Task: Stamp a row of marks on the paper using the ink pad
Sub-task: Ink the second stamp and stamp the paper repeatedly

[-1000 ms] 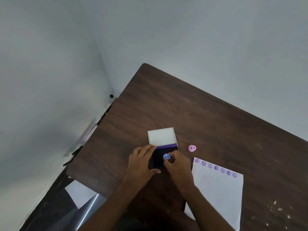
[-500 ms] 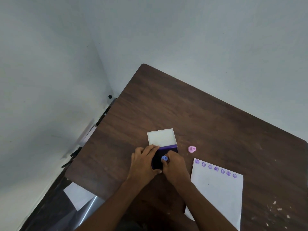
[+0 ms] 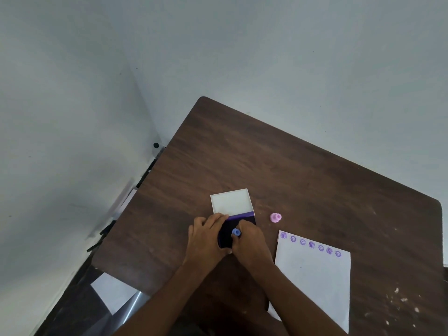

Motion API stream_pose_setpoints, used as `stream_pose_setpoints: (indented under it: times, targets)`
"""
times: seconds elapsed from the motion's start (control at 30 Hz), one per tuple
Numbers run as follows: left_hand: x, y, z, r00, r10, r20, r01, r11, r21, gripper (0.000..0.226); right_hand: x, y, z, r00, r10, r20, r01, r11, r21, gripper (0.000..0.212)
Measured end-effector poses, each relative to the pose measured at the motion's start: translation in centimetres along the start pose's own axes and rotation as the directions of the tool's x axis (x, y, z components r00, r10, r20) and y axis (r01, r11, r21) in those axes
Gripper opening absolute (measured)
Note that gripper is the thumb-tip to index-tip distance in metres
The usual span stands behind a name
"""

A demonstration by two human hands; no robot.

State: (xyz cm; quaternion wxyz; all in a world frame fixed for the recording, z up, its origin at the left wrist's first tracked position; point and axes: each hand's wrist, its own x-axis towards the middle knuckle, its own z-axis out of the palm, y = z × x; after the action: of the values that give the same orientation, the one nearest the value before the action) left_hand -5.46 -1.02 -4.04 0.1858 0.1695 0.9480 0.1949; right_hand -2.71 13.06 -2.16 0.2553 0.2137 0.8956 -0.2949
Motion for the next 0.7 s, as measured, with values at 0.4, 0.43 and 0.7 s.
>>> stream_pose_setpoints:
  times: [0.4, 0.43, 0.7]
  targets:
    - [-0.3, 1.2, -1.2, 0.999, 0.006, 0.044, -0.008, 0.999, 0.043, 0.100, -1.8, -0.1, -2.2, 0.988, 0.147, -0.045, -0.130, 0.955, 0.267, 0.036]
    - [-0.4, 1.3, -1.3, 0.999, 0.007, 0.040, -0.008, 0.999, 0.045, 0.104, -2.8, 0.3, -2.8, 0.976, 0.188, -0.113, -0.125, 0.899, 0.420, 0.031]
    - [-1.7, 4.8, -0.8, 0.981, 0.172, -0.086, -0.175, 0.984, -0.034, 0.067, -9.3, 6.4, -6.7, 0.978, 0.088, 0.189, -0.110, -0.555, 0.824, 0.027]
